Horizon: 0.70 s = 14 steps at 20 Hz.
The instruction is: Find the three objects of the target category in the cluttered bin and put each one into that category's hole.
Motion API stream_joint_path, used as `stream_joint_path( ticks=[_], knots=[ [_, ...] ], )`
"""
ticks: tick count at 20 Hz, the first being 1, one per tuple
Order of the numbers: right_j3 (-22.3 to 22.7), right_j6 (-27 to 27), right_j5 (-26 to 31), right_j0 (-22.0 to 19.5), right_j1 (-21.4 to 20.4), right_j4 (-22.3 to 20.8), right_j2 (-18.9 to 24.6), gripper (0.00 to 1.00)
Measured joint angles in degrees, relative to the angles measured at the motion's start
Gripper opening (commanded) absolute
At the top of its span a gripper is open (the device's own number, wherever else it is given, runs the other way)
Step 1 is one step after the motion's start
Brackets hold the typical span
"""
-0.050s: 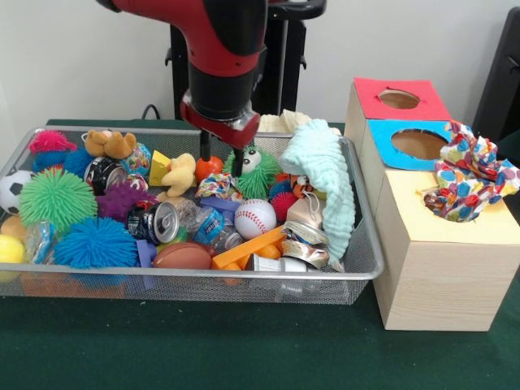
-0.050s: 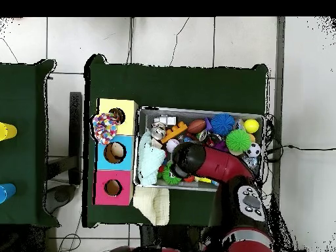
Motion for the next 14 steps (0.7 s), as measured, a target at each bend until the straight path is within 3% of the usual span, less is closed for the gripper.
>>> stream_joint_path(
  ticks=[14],
  knots=[
    [-0.1, 0.0, -8.4, -1.0, 5.6, 0.0, 0.5, 1.0]
  ],
)
